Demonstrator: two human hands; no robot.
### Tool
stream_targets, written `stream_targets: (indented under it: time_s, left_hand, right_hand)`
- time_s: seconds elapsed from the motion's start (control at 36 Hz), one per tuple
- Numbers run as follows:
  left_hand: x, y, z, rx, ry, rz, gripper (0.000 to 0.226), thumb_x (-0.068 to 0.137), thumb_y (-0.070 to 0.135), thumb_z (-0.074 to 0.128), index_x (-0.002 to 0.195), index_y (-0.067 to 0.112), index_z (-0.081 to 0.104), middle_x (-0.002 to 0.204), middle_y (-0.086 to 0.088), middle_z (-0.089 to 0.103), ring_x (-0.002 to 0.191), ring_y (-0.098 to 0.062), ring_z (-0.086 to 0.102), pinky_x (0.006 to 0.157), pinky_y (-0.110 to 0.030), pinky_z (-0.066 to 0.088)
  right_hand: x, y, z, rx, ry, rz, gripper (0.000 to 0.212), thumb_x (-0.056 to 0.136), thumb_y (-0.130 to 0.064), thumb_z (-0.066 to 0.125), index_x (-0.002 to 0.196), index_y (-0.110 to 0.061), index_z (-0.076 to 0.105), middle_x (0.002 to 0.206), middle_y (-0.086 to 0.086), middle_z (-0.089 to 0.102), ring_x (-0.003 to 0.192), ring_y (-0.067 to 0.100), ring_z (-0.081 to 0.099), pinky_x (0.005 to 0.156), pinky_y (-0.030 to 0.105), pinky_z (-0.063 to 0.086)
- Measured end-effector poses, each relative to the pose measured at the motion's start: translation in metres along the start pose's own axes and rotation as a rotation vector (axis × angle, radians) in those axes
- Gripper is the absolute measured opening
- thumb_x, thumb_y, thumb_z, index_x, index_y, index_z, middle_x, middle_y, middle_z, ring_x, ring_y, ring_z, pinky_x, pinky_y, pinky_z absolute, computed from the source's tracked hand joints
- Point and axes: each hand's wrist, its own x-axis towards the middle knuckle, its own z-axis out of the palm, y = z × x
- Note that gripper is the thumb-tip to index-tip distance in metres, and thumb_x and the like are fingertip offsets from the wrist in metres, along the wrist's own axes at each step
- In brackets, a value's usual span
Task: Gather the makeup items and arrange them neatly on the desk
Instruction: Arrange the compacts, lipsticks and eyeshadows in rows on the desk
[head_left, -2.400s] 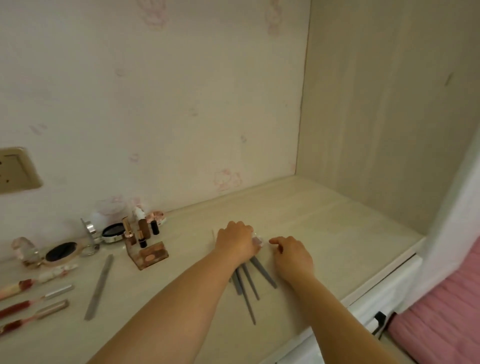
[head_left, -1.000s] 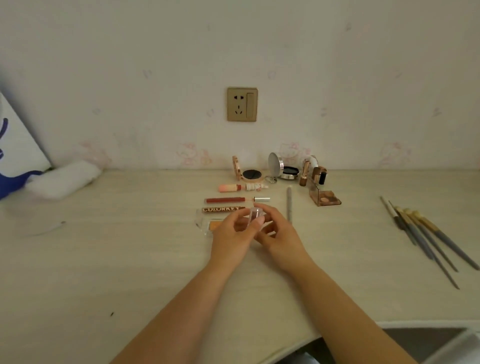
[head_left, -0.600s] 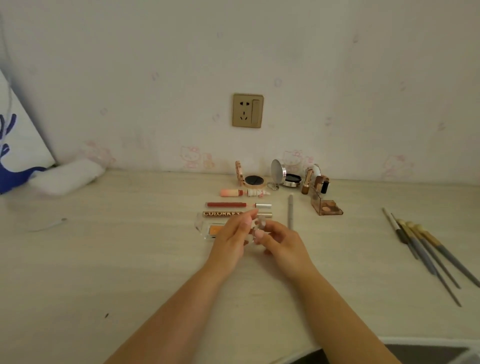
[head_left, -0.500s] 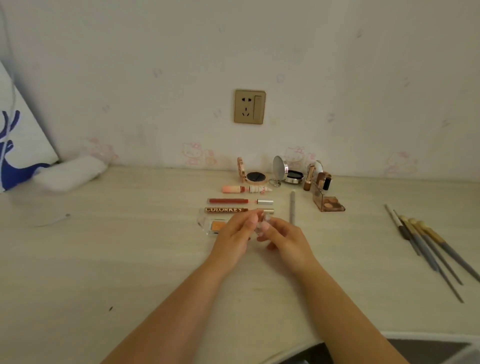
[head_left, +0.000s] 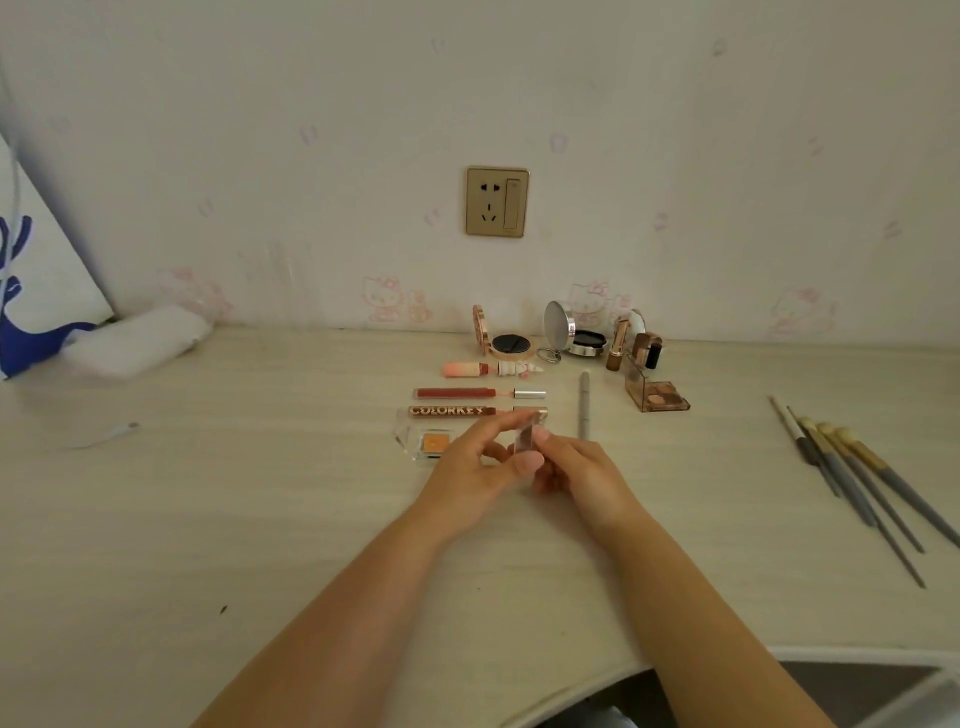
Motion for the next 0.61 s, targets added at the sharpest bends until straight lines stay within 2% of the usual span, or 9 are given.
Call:
stream_targets:
  time_s: [0.11, 0.25, 0.33, 0.61]
  left_hand:
    - [0.0005, -0.0006, -0.0026, -0.011, 0.010, -0.016, 0.031, 0.071, 0.053, 0.059, 0.101, 0.055, 0.054, 0.082, 0.037, 0.059, 0.071, 0.014, 0.050, 0.069, -0.001, 0.039]
    - [0.0010, -0.0016, -0.0031, -0.003, 0.008, -0.008, 0.033, 0.070, 0.053, 0.061, 0.103, 0.056, 0.053, 0.098, 0.028, 0.060, 0.073, 0.012, 0.051, 0.071, -0.003, 0.040]
    - [0.0012, -0.0026, -0.0030, 0.007, -0.004, 0.001, 0.036, 0.071, 0.053, 0.062, 0.105, 0.057, 0.052, 0.110, 0.026, 0.060, 0.077, 0.010, 0.053, 0.073, -0.005, 0.042]
    - [0.0021, -0.0048, -0.0019, 0.034, 0.008, 0.025, 0.040, 0.070, 0.049, 0.064, 0.107, 0.054, 0.050, 0.115, 0.018, 0.059, 0.078, 0.009, 0.053, 0.075, -0.005, 0.043]
  right_hand:
    - [0.0009, 0.0010, 0.0003, 0.041, -0.003, 0.022, 0.035, 0.094, -0.031, 0.048, 0.072, -0.023, 0.075, 0.067, 0.012, 0.059, 0.065, 0.020, 0.053, 0.071, 0.038, 0.041]
    - [0.0011, 0.0014, 0.0008, 0.025, 0.018, 0.015, 0.035, 0.093, -0.027, 0.048, 0.071, -0.023, 0.075, 0.060, 0.005, 0.059, 0.064, 0.020, 0.054, 0.071, 0.038, 0.041]
    - [0.0007, 0.0006, 0.0008, 0.021, 0.025, 0.017, 0.032, 0.093, -0.027, 0.048, 0.075, -0.020, 0.075, 0.062, 0.008, 0.059, 0.066, 0.022, 0.054, 0.072, 0.039, 0.041]
    - [0.0020, 0.0019, 0.0000, 0.030, 0.010, 0.005, 0.033, 0.094, -0.025, 0.047, 0.075, -0.018, 0.073, 0.062, 0.007, 0.058, 0.065, 0.020, 0.053, 0.069, 0.037, 0.041]
